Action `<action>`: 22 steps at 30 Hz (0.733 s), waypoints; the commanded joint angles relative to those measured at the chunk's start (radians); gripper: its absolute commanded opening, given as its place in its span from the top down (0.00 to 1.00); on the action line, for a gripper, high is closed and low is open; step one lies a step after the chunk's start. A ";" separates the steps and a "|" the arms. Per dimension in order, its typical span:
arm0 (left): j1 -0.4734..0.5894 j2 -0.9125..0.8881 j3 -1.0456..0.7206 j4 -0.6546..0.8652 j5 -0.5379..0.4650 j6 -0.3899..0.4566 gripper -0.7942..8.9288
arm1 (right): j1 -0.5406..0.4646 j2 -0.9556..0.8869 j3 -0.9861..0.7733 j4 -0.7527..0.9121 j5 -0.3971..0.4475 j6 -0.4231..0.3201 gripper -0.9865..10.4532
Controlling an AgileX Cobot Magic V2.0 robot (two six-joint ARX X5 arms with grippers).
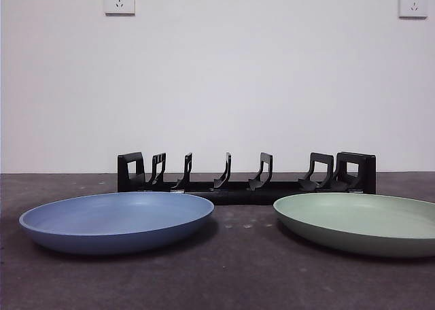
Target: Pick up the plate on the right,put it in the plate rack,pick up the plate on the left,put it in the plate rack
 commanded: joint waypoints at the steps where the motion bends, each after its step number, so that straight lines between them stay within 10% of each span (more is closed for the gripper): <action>1: -0.013 0.006 0.002 0.002 0.004 0.029 0.26 | 0.000 0.039 0.004 -0.005 0.000 0.038 0.31; 22: -0.240 0.088 0.002 0.003 -0.005 0.204 0.26 | 0.000 0.897 0.004 0.033 0.062 0.050 0.39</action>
